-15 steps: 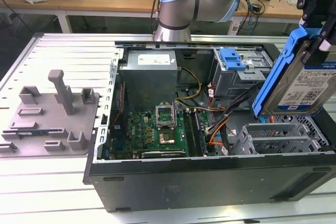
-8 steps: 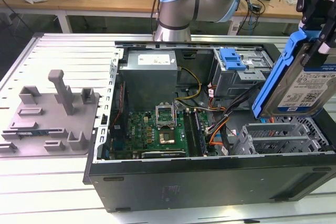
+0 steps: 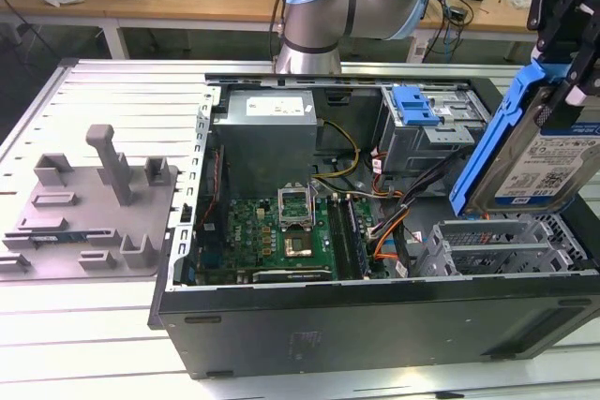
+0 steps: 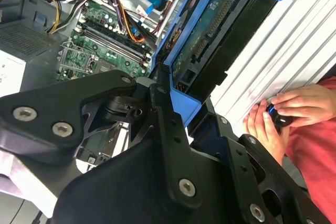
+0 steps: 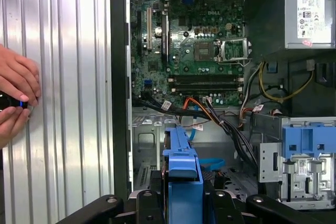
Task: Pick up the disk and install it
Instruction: 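Insert the disk into the insertion slot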
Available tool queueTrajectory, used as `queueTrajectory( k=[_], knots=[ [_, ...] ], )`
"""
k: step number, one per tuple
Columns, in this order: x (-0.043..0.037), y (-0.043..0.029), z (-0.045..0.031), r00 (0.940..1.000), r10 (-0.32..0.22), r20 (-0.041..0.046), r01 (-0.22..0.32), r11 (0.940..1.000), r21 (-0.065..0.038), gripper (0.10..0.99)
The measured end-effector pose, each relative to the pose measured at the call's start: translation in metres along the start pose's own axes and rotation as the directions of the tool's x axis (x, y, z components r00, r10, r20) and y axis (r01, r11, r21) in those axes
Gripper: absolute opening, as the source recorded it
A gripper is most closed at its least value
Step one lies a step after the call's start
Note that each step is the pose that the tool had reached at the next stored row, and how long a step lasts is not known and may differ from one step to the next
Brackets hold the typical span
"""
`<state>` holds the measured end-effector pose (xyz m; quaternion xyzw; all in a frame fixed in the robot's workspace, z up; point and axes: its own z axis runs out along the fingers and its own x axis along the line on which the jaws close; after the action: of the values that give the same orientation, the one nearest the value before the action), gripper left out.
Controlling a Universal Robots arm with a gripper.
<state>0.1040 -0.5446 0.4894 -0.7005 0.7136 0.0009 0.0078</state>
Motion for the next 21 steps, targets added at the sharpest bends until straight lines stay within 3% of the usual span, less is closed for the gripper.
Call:
queueTrajectory(
  k=[21],
  knots=[
    [0.0040, -0.0018, 0.0175, 1.0000, 0.000, -0.0001, 0.000, 1.0000, 0.000, 0.365]
  ],
)
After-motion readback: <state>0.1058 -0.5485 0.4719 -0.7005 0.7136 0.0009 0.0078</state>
